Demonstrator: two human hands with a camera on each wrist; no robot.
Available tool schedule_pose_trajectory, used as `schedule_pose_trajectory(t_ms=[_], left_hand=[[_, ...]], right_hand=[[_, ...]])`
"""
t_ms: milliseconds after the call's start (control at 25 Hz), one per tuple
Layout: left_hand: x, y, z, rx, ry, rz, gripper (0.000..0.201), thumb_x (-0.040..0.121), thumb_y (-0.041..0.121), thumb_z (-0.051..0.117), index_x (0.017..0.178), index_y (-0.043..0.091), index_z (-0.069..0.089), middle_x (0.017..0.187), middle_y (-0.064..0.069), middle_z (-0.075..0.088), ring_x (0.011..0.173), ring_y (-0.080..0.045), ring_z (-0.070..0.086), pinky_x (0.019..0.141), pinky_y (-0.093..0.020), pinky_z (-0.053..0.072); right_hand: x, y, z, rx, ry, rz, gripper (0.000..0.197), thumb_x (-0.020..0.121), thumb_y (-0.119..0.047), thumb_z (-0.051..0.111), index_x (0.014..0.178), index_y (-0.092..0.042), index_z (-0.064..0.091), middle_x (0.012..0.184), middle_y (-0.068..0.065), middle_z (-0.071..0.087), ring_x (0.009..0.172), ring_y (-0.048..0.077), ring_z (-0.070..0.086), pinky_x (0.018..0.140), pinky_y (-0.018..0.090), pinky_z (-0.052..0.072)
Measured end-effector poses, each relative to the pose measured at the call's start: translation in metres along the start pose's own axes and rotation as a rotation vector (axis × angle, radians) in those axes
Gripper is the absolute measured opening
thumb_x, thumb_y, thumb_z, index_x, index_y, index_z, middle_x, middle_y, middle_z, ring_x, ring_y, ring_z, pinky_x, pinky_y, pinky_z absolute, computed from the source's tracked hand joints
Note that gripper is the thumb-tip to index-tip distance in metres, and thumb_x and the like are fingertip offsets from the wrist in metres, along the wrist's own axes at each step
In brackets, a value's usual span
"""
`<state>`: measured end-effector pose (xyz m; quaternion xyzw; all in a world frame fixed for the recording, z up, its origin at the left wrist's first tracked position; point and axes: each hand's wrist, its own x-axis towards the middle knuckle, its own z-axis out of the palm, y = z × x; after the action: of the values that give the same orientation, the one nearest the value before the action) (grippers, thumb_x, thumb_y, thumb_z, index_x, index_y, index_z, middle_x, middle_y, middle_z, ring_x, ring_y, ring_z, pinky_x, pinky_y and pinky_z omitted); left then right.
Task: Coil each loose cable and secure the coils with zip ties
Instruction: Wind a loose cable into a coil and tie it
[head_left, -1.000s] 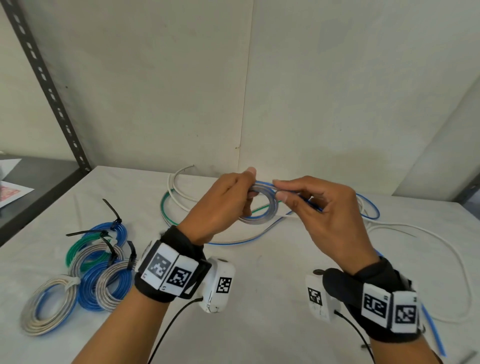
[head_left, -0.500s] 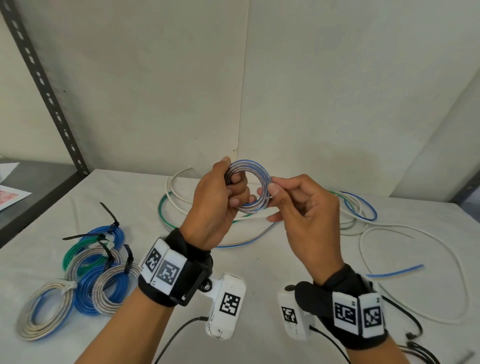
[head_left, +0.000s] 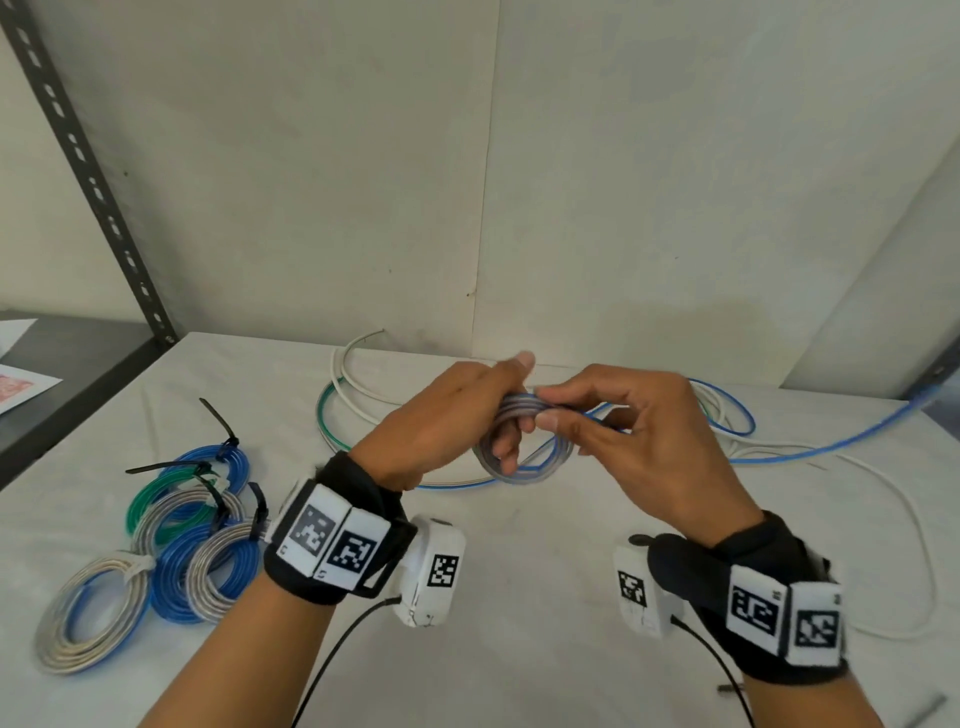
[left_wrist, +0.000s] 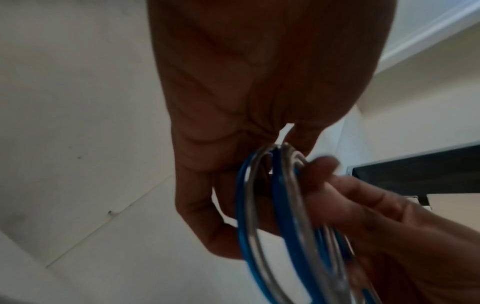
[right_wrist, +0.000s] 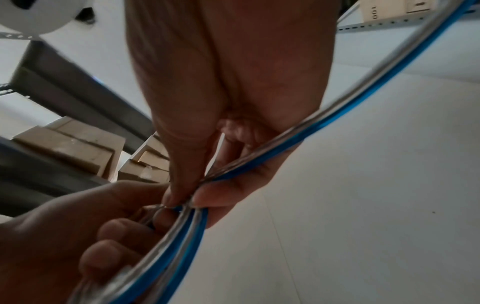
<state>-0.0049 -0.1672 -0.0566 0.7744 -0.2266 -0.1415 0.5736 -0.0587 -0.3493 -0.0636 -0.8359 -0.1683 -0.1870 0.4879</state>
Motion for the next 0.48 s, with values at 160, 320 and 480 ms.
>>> schedule_pose_trajectory(t_ms=[160,320,480], left_hand=[[-0.001,-0.004,0.005,0.086,0.069,0.031,0.054,0.108,0.039,0.039,0.058,0.020,0.041,0.054,0.008,0.036,0.045,-0.009,0.045,0.065,-0.032,0.041],[0.003,-0.007,-0.002,-0.048,0.254,0.091,0.049,0.108,0.031,0.041,0.060,0.021,0.037,0.057,0.005,0.032,0.049,-0.010,0.034,0.061,-0.027,0.036],[0.004,0.000,-0.015,-0.366,0.338,0.073,0.041,0.108,0.023,0.038,0.067,0.017,0.037,0.055,0.008,0.032,0.046,-0.010,0.027,0.070,-0.038,0.037]], right_hand=[[-0.001,0.001,0.007,-0.055,-0.020,-0.036,0.012,0.088,-0.018,0.077,0.095,-0.027,0.078,0.085,-0.019,0.072,0.075,0.005,0.066,0.056,0.028,0.050],[0.002,0.003,0.008,0.030,0.110,-0.029,0.012,0.088,-0.018,0.075,0.099,-0.023,0.079,0.084,-0.015,0.074,0.072,0.010,0.070,0.058,0.015,0.047],[0.005,0.004,0.009,0.074,0.235,-0.016,0.006,0.089,-0.017,0.074,0.094,-0.019,0.077,0.077,-0.005,0.073,0.061,0.016,0.068,0.056,0.017,0.045]])
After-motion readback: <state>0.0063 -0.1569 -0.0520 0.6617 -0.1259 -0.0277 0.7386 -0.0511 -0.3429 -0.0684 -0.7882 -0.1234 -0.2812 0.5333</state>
